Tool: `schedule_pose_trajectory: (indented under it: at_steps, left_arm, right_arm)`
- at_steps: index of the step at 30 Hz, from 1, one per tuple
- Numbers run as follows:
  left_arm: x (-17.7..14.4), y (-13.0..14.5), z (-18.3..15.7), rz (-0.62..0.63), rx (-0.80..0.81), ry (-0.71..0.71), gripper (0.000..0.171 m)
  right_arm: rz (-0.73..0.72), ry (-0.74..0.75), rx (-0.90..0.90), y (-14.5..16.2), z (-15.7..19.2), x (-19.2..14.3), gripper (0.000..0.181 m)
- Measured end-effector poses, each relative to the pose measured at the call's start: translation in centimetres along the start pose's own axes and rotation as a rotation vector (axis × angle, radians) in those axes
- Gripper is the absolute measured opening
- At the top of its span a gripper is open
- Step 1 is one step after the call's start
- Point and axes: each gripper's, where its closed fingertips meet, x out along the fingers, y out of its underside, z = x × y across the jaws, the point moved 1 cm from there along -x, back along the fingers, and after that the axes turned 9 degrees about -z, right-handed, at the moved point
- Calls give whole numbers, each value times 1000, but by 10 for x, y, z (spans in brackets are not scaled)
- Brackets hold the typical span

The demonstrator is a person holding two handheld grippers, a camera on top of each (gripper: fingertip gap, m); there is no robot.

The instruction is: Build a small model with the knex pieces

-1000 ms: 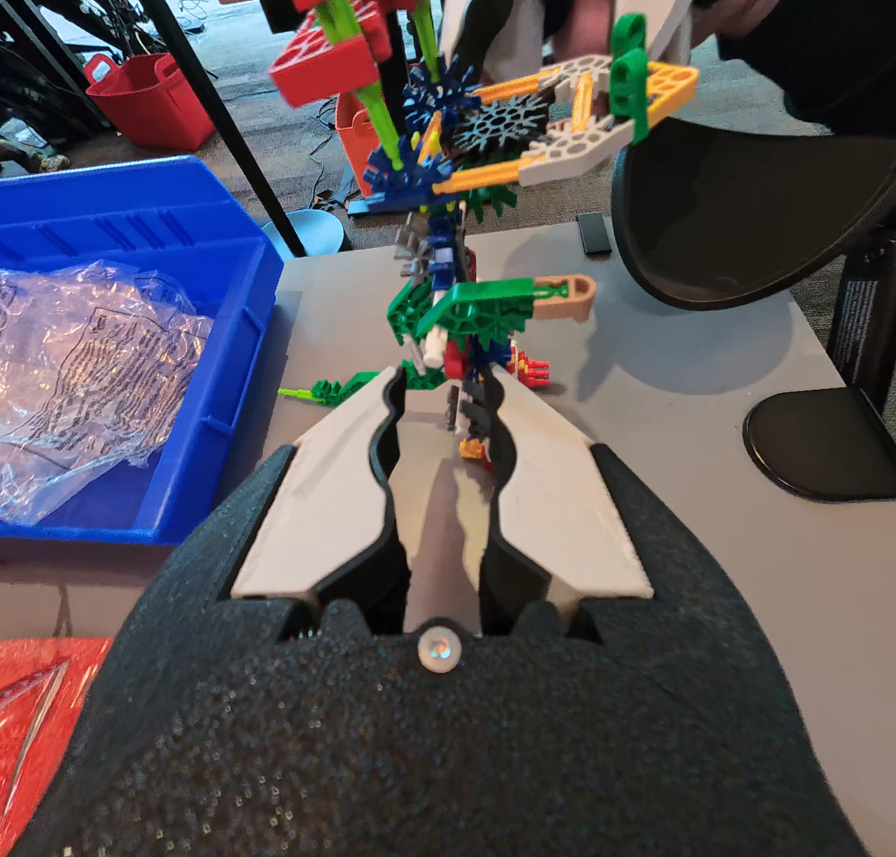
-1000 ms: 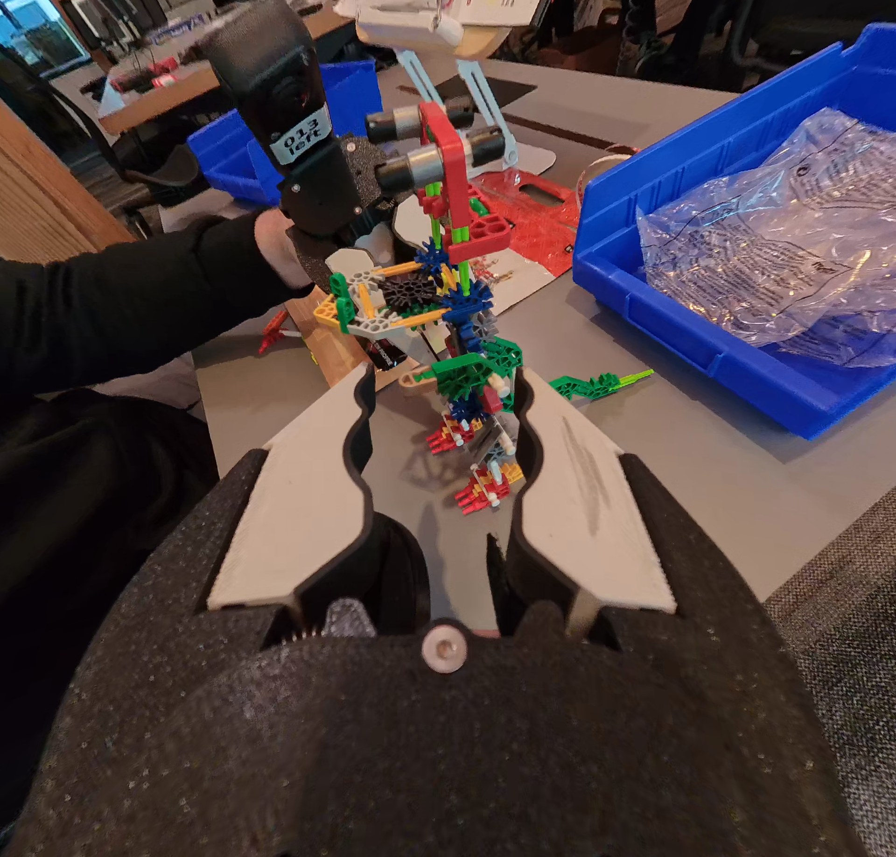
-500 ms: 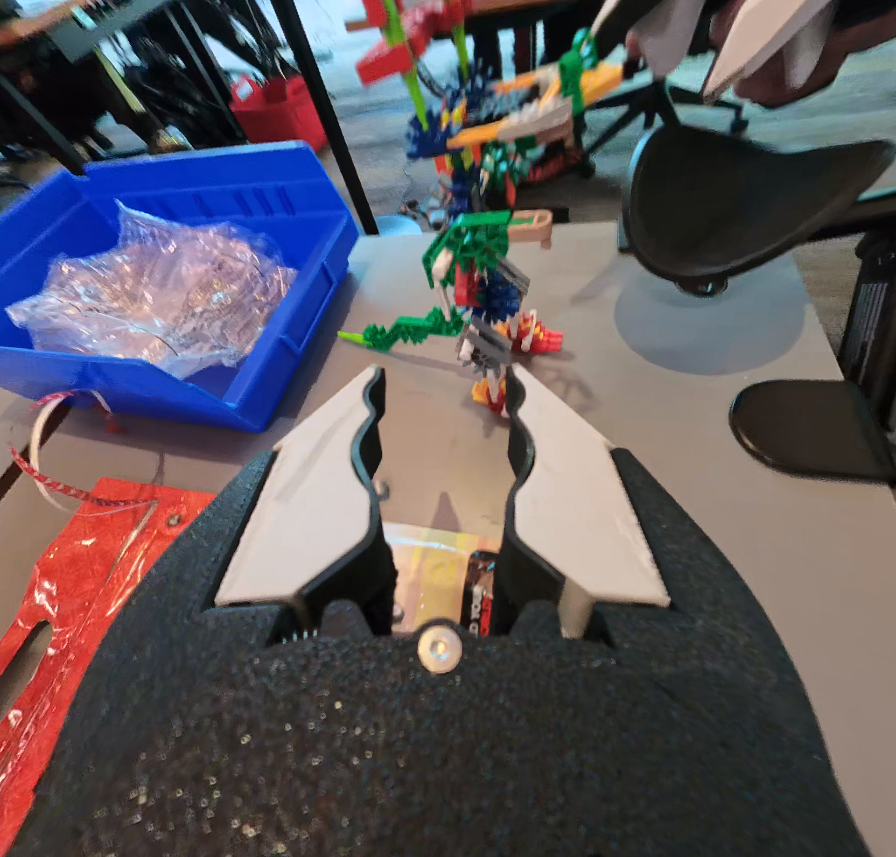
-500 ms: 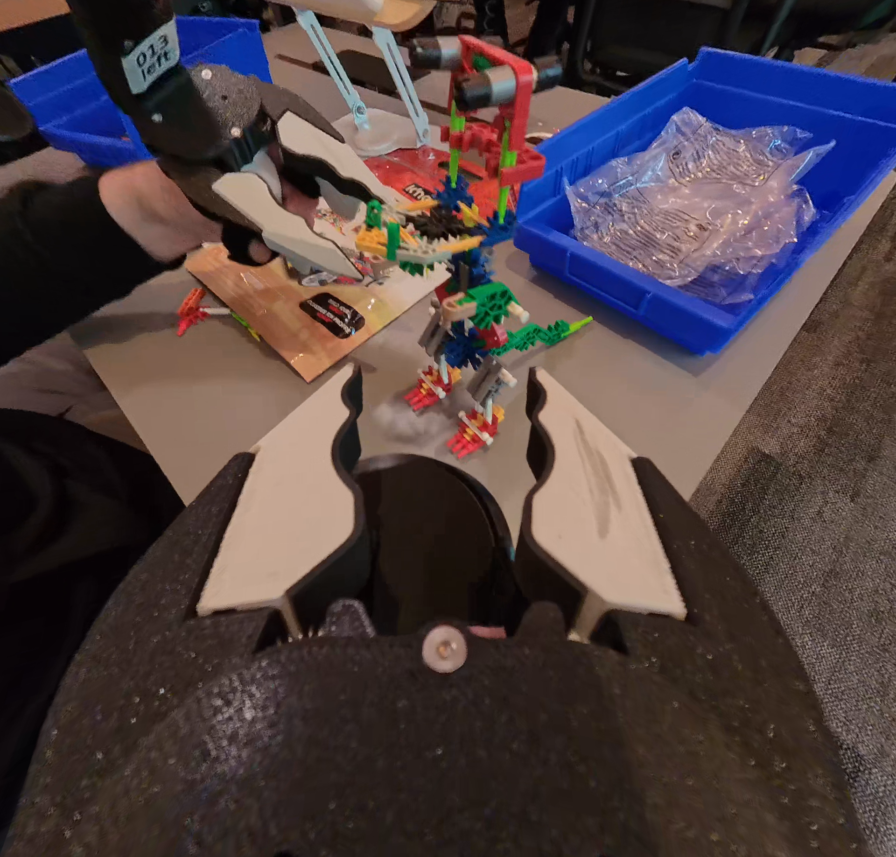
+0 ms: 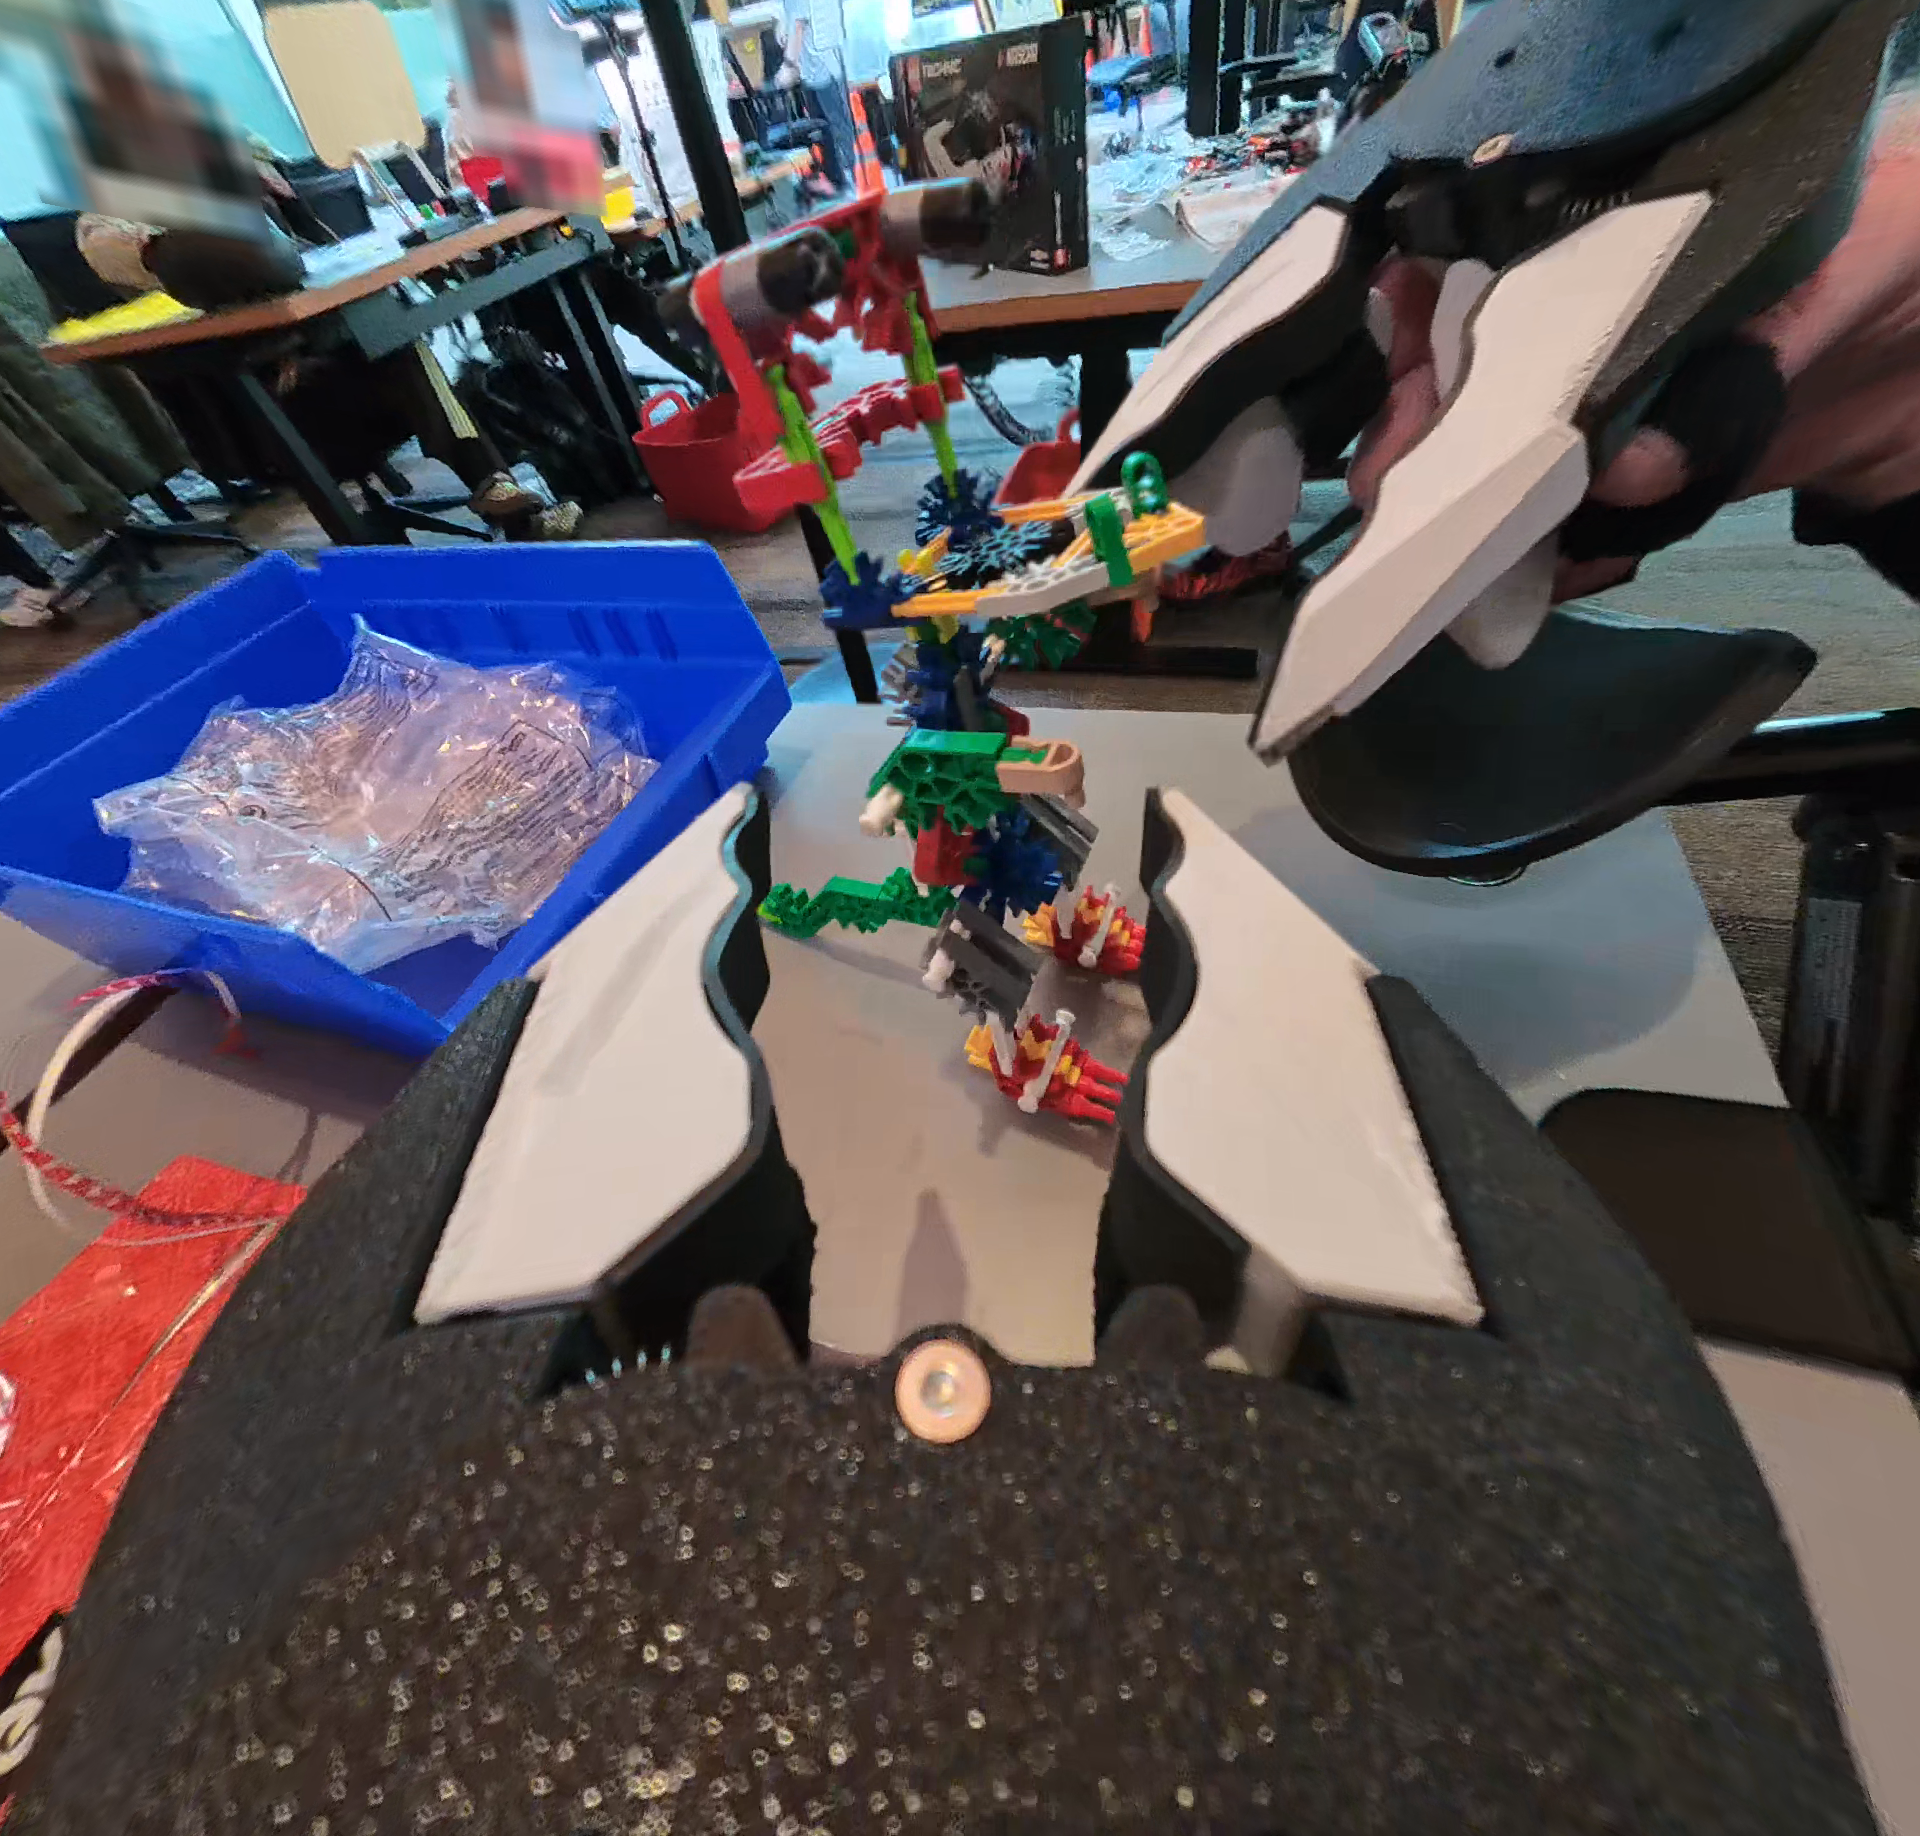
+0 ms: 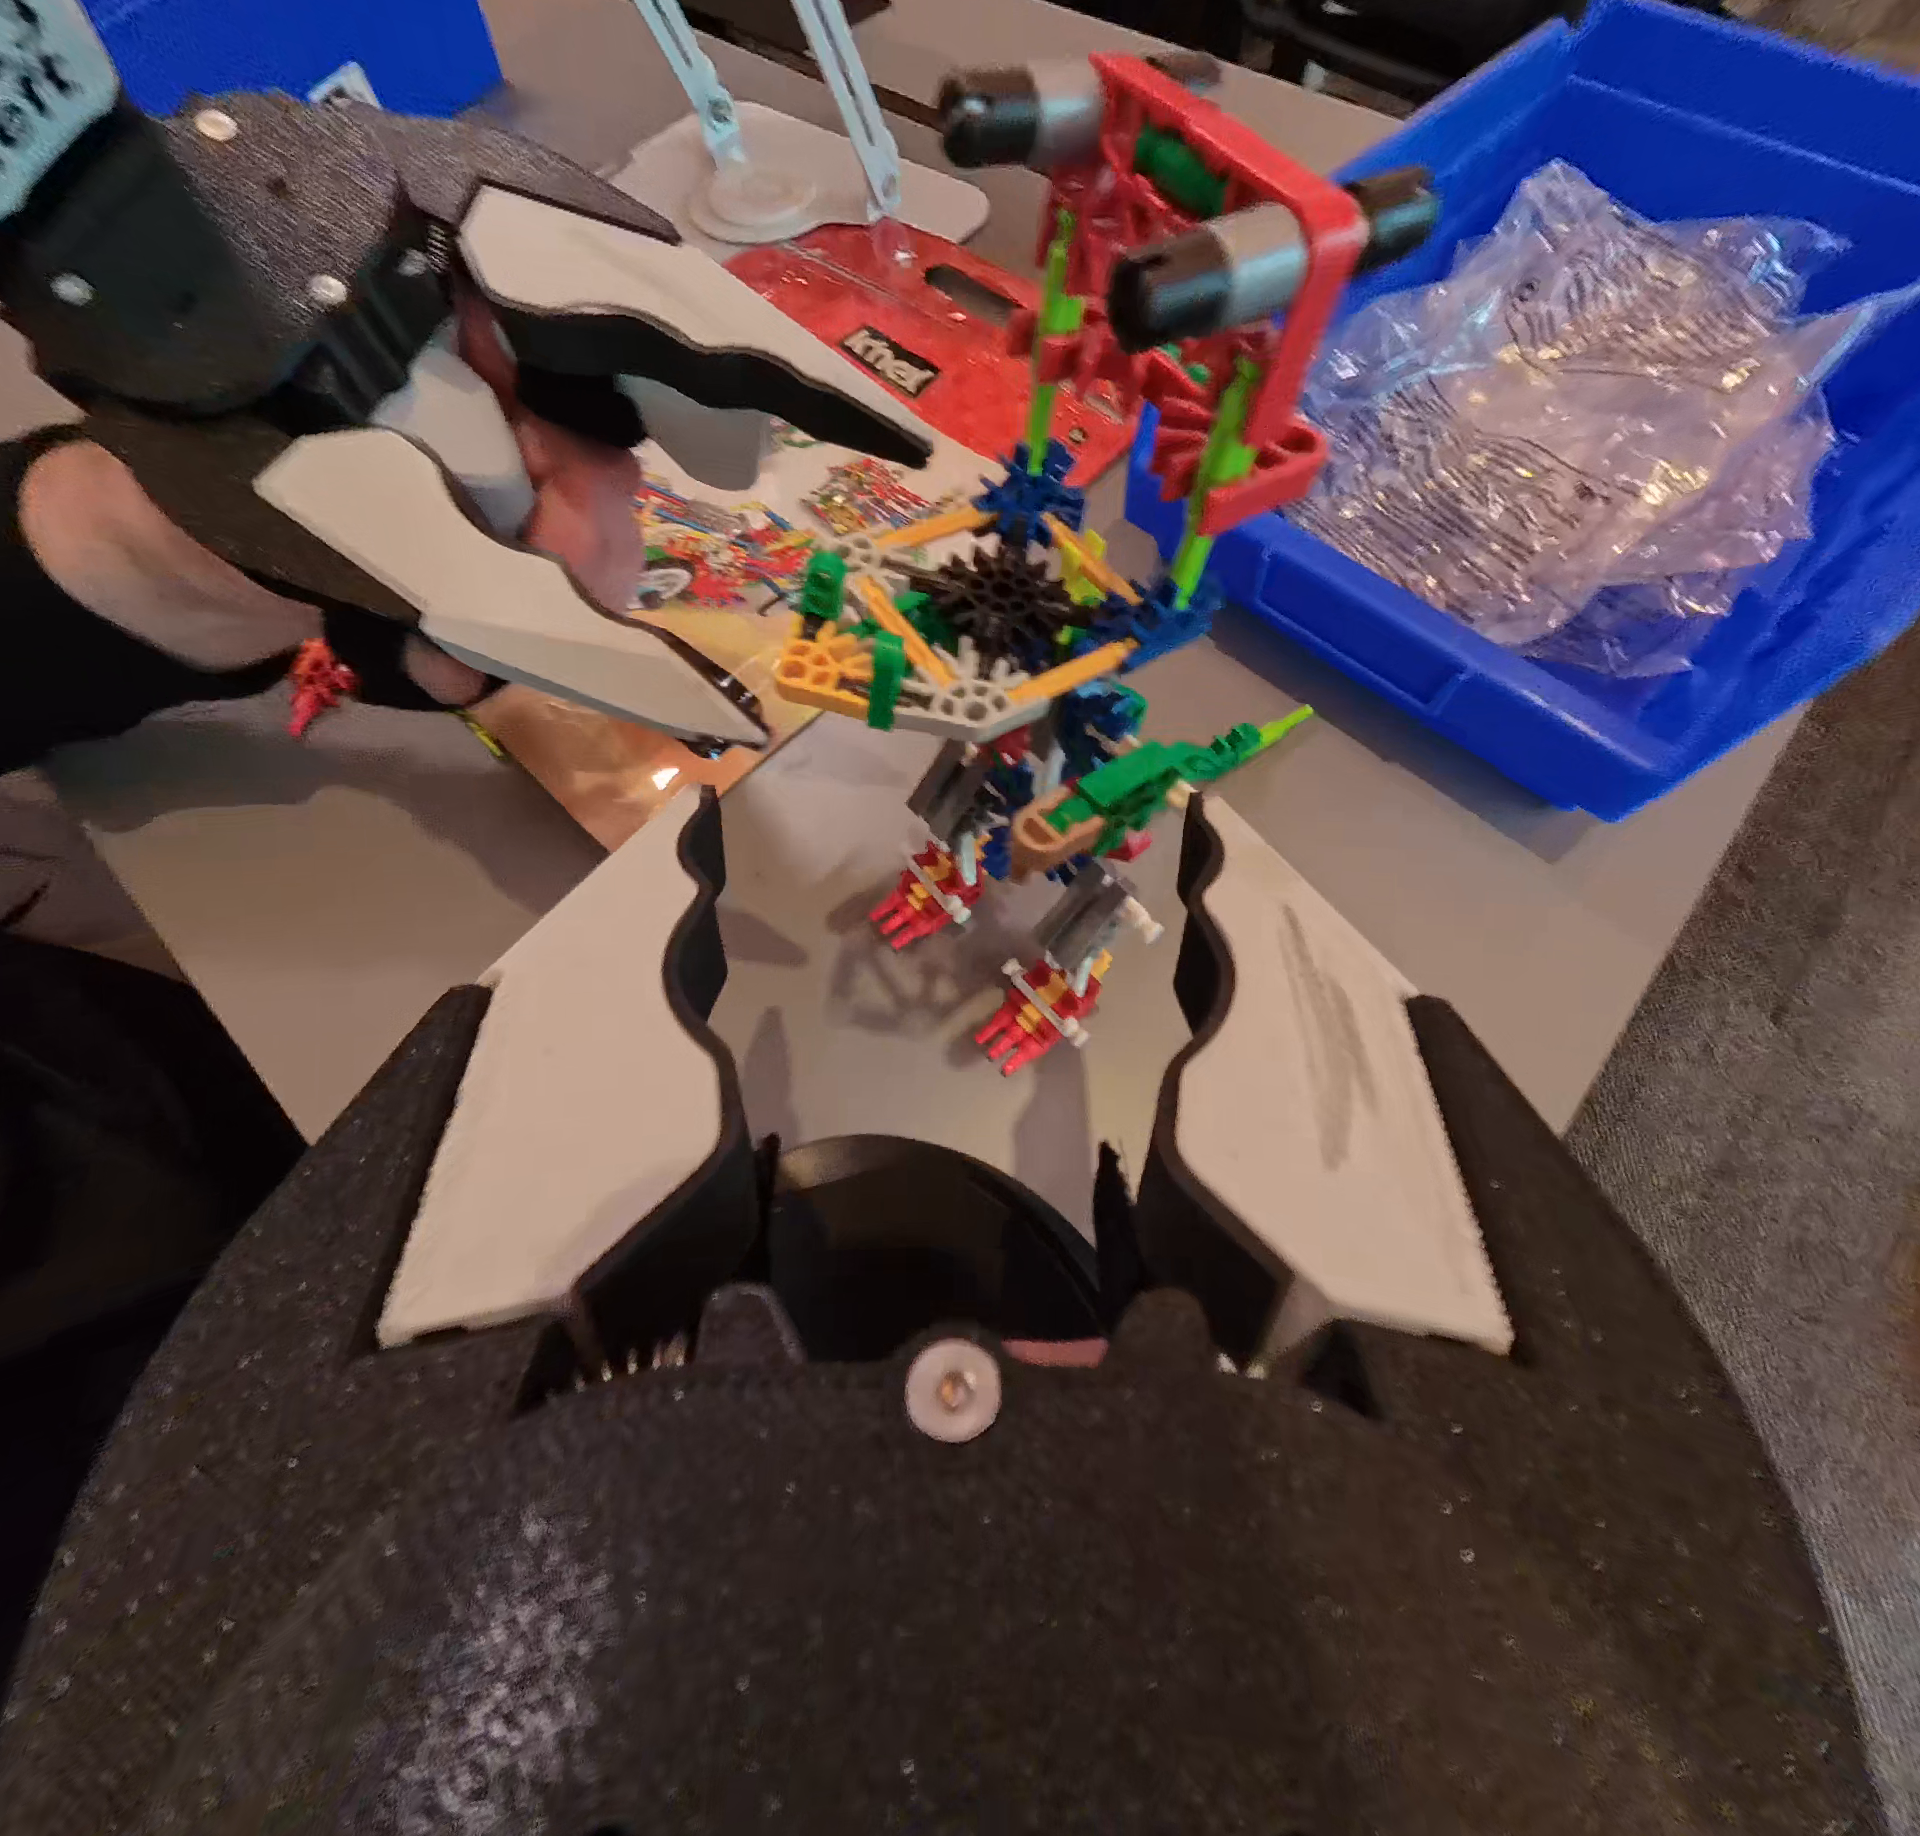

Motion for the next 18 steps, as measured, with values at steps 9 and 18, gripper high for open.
schedule_pose_trajectory:
  at_steps: [9,18]
  left_arm:
    - [11,14,12,12,58,-122,65]
    - [2,12,25,-10,47,-89,49]
  right_arm:
    - [1,-7,11,-2,6,4,88]
    - [13,-22,-16,0,25,7,88]
